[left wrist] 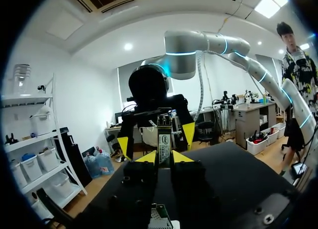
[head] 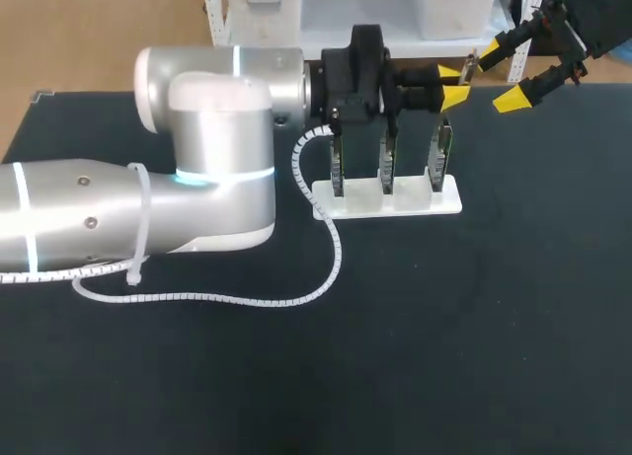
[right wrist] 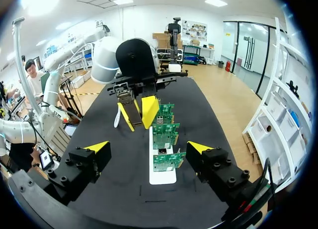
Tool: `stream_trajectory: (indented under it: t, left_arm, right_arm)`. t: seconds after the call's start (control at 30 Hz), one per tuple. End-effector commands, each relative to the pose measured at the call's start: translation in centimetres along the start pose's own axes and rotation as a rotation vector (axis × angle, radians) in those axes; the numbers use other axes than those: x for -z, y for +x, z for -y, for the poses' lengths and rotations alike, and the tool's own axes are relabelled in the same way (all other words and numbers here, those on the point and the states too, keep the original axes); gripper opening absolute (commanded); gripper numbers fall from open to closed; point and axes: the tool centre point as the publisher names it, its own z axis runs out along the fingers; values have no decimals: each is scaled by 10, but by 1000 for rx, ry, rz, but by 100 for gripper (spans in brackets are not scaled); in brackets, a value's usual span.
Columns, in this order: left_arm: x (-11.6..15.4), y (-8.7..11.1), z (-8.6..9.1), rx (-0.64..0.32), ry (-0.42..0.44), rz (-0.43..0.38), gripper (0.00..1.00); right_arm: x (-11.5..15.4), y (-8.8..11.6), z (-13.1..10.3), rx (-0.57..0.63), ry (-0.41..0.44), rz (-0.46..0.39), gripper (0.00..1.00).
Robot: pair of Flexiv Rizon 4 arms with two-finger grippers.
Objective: Pick up the optical module with the left hand, and insert it into the network port with the right hand.
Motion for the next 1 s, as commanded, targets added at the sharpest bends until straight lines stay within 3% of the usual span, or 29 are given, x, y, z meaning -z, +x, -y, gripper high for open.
stream_trajectory:
  t: [0.03,0.83,1.0]
  left_arm:
    - [-1,4,-4,4,6,-1,0]
    - [-4,6,-2,7,24,-4,0]
    - [-4,6,-2,7,24,-4,0]
  right_arm:
    - [0,0,-2,0,4,-1,100]
    - [0,0,-2,0,4,-1,100]
    - [13,-15,-2,47,58,15,100]
